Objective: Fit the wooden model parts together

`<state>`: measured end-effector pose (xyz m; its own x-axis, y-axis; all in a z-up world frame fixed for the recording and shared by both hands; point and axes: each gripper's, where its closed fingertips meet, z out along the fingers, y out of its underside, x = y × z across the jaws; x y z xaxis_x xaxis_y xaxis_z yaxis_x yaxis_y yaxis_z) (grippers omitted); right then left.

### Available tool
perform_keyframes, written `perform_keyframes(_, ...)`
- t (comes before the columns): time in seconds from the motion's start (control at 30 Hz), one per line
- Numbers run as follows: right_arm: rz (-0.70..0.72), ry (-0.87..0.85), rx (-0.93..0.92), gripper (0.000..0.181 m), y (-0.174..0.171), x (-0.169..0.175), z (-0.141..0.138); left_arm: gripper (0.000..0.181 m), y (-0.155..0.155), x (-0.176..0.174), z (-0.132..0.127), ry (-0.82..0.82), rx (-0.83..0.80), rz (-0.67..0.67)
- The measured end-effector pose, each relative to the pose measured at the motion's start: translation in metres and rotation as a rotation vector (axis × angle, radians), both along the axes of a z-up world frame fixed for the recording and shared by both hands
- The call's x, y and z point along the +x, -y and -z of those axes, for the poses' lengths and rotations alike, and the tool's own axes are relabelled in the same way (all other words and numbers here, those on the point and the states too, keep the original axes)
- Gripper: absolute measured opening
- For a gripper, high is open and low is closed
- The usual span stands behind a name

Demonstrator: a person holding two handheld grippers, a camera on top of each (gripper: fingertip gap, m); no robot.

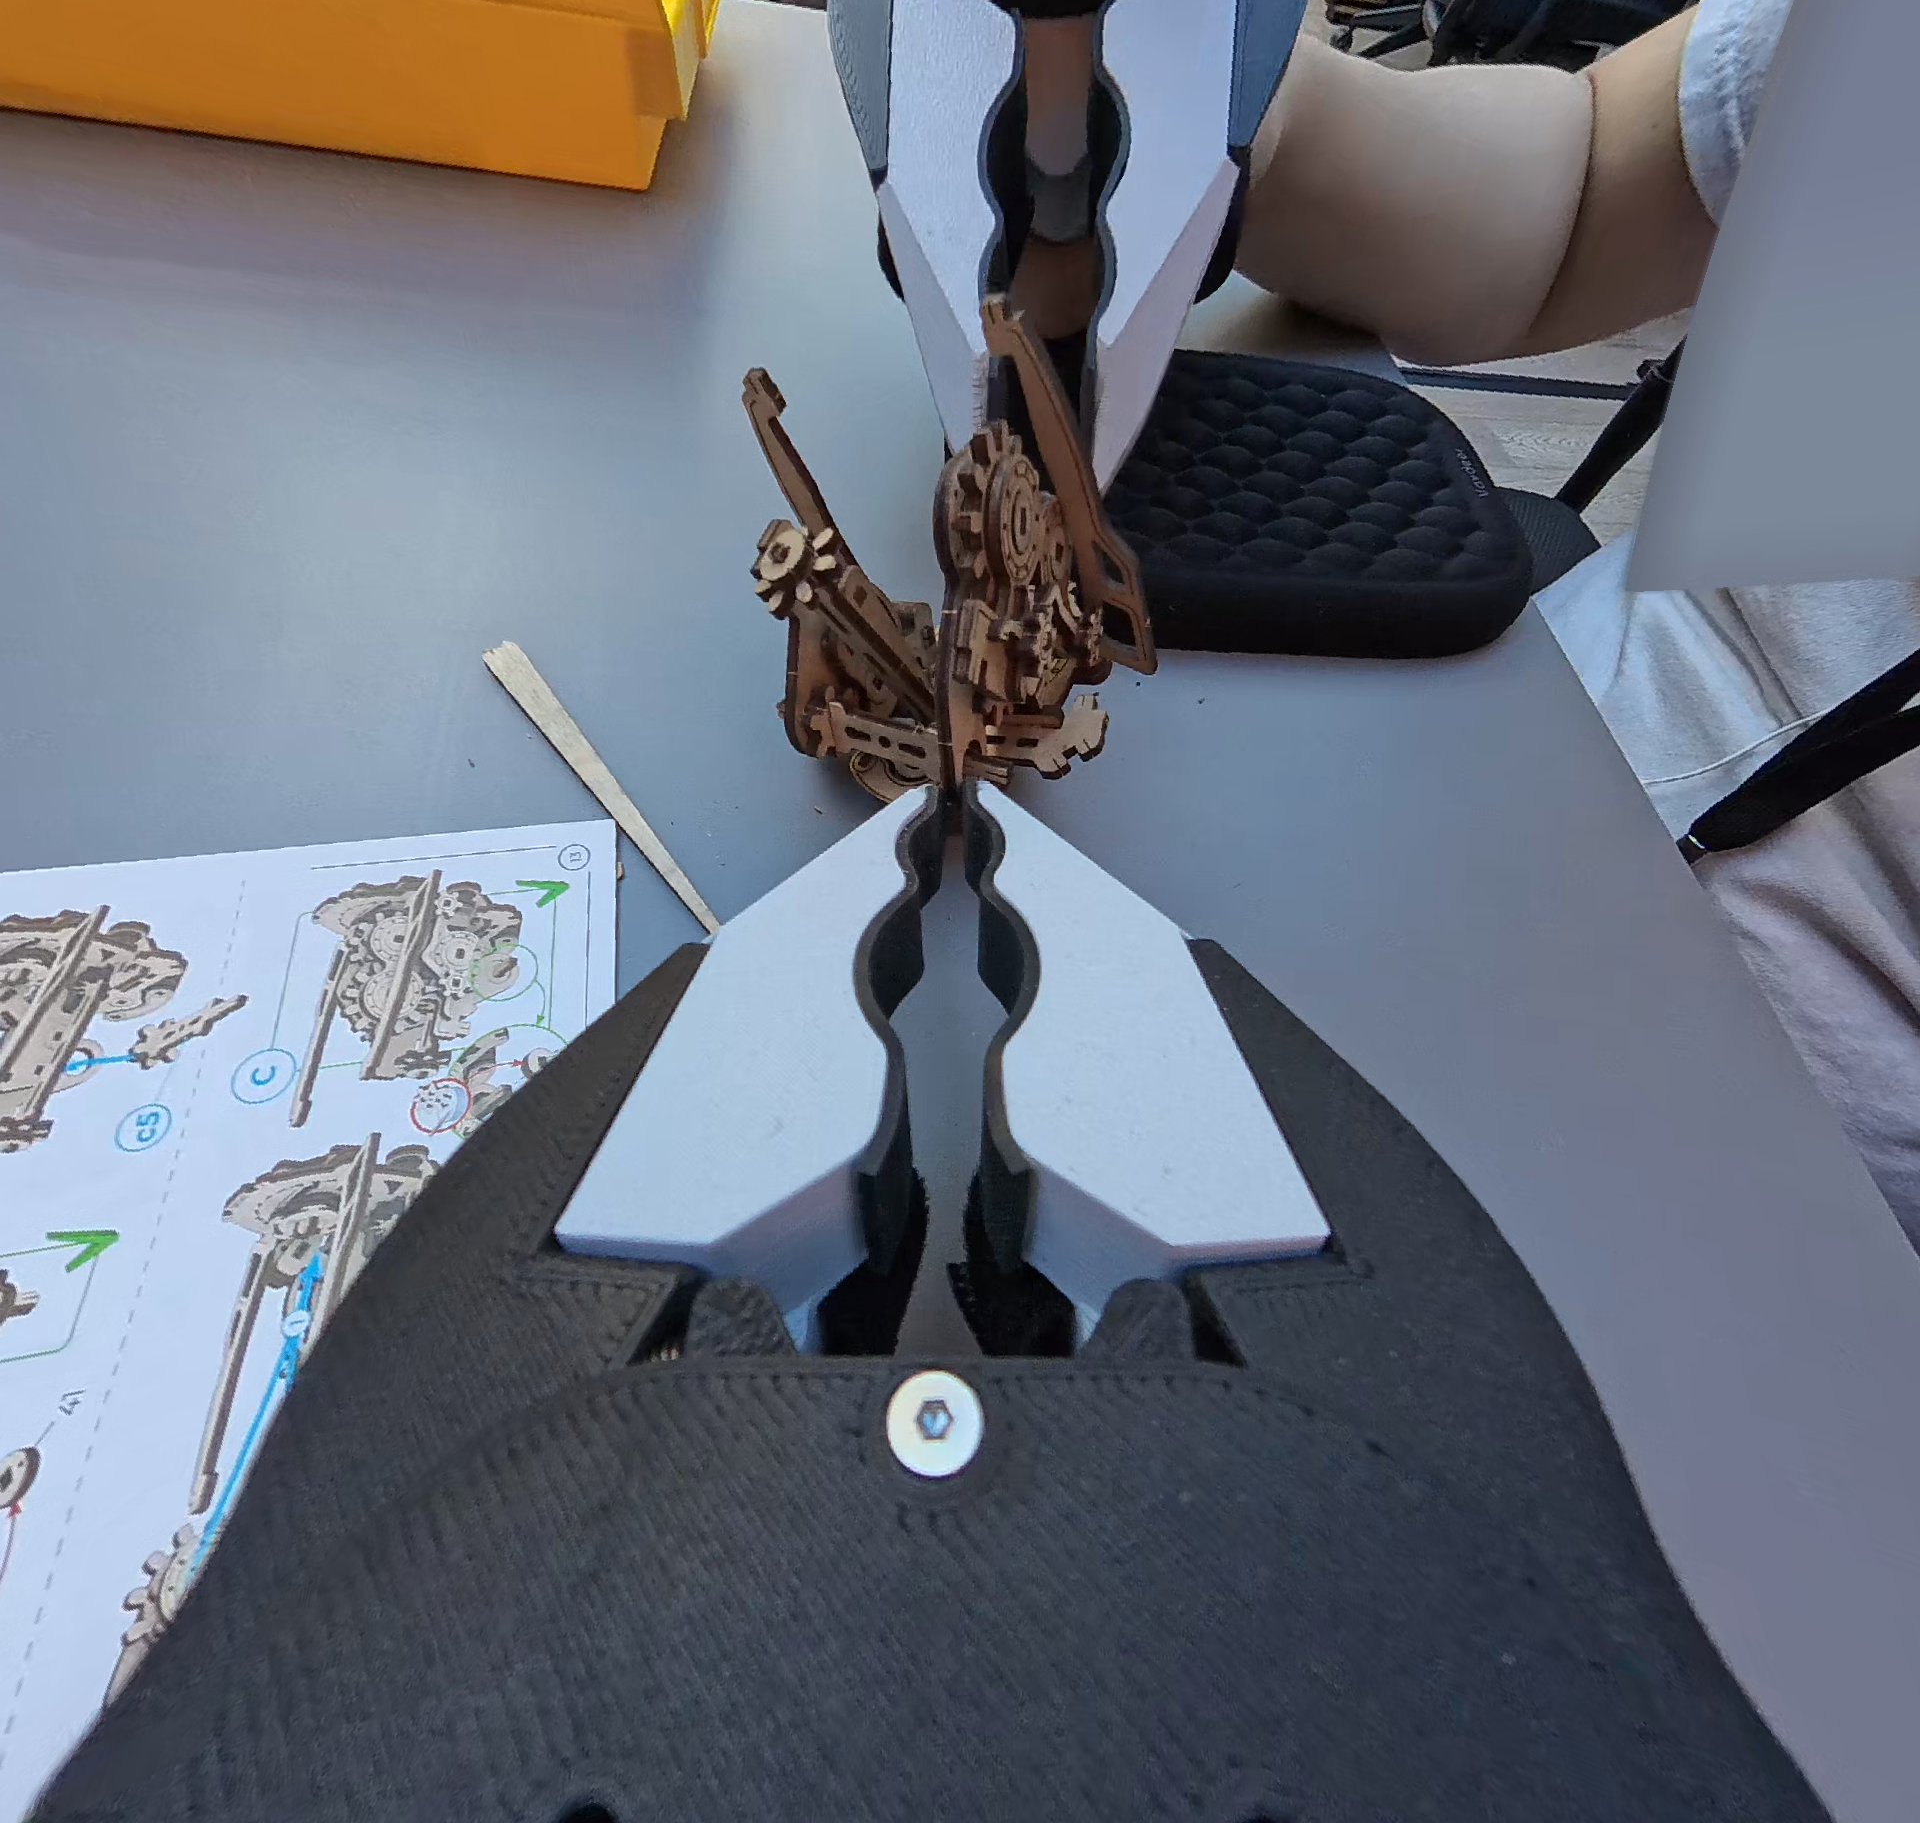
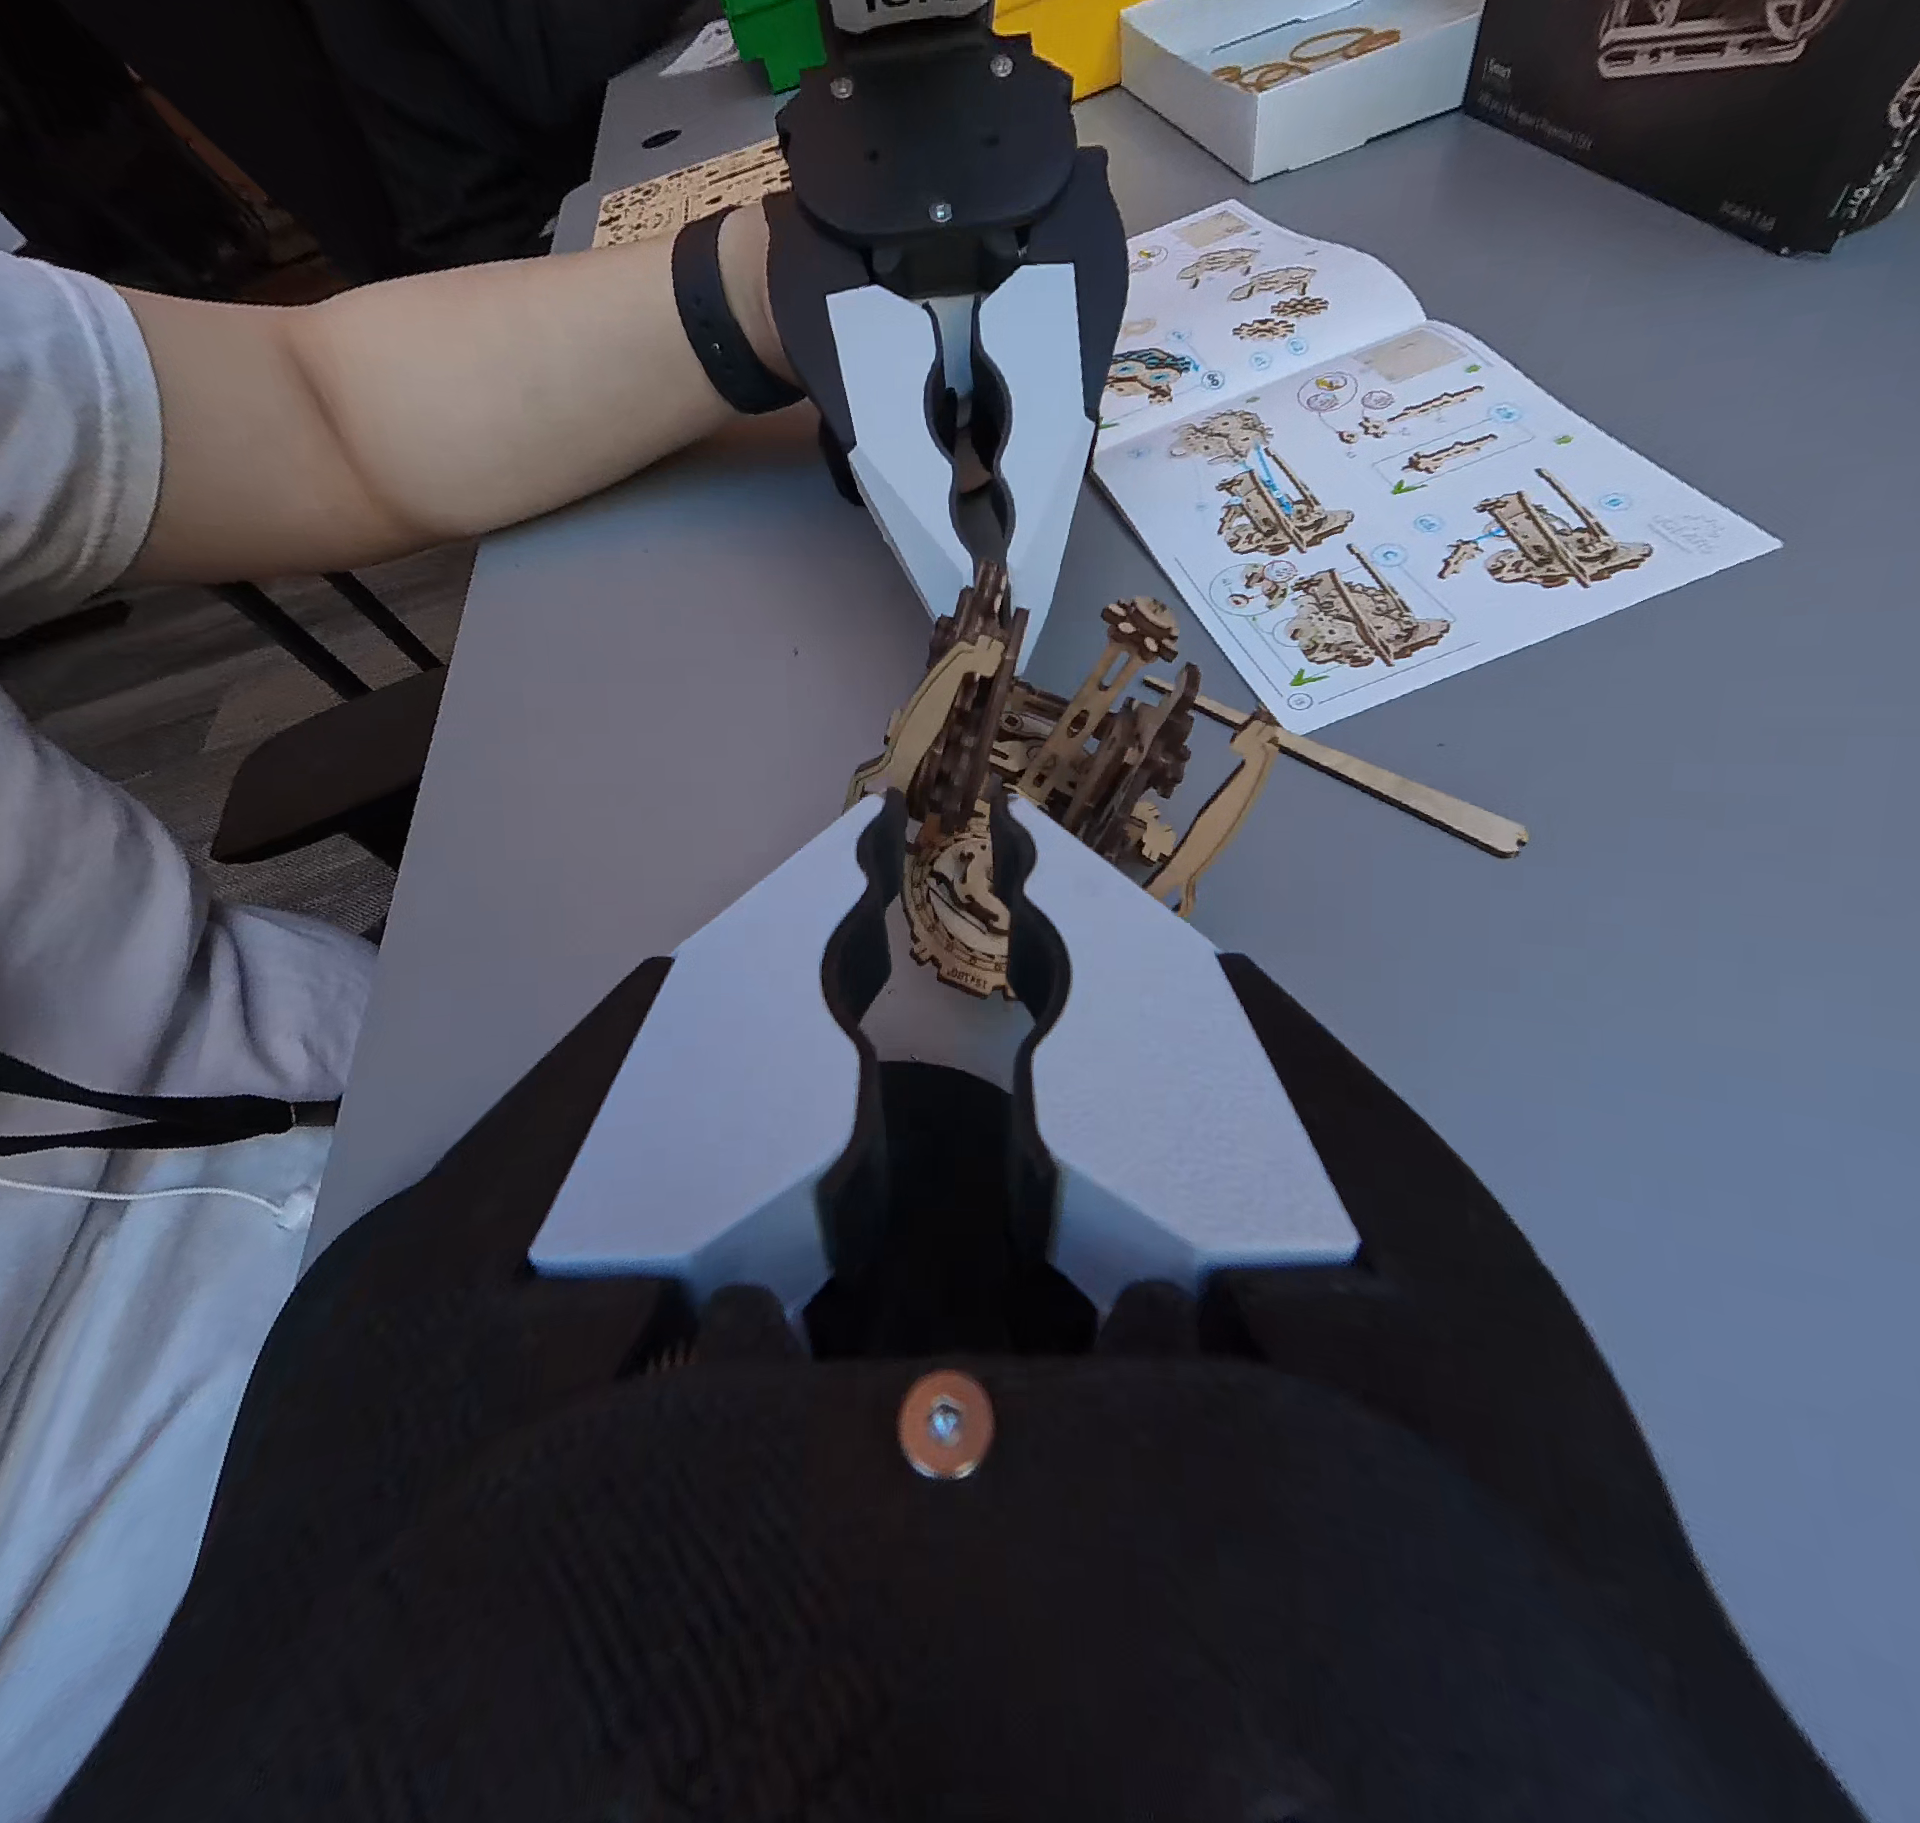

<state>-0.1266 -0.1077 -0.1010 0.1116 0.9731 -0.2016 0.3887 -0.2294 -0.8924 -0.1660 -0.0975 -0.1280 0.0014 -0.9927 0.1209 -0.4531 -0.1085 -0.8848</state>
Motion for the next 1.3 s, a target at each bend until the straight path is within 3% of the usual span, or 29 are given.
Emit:
perform_keyframes(0.17,0.01,-0.04,-0.02,0.01,-0.006,0.004,-0.008,0.001,0.0,0.0,0.0,0.0,0.001,0.0)
perform_keyframes(0.57,-0.009,-0.046,-0.167,0.004,-0.007,0.0,0.002,0.001,-0.002,0.0,-0.001,0.008,-0.011,-0.012)
perform_keyframes(1.3,0.043,0.024,-0.169,0.004,-0.013,-0.001,0.006,0.001,-0.011,-0.001,0.0,0.008,-0.046,-0.098)
